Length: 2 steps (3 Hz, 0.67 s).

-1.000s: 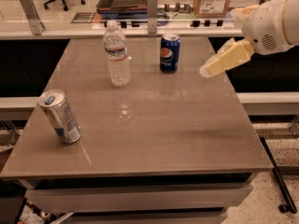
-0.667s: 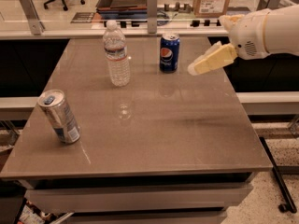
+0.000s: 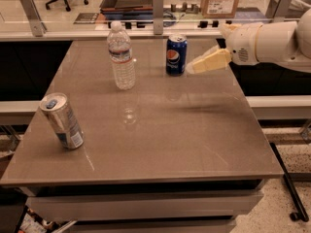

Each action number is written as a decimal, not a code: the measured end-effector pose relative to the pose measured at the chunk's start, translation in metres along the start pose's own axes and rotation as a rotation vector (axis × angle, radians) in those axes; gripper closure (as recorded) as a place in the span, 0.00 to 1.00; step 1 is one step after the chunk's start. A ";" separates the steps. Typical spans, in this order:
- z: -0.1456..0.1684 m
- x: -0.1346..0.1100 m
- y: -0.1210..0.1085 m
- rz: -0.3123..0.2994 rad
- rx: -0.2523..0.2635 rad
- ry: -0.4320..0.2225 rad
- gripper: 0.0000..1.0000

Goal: Move pepsi can near redbull can

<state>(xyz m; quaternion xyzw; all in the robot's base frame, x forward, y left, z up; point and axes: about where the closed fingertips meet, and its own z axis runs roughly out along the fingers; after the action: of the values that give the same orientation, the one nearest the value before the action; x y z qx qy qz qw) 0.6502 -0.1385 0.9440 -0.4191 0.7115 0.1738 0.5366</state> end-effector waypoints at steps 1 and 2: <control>0.024 0.006 -0.023 0.059 0.006 -0.040 0.00; 0.057 0.007 -0.047 0.120 -0.004 -0.060 0.00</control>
Offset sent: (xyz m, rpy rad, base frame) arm 0.0884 0.0069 -0.0197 0.1442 0.0628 -0.0409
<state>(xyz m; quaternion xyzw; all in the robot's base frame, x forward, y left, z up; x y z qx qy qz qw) 0.7217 -0.1290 0.9260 -0.3715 0.7184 0.2198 0.5455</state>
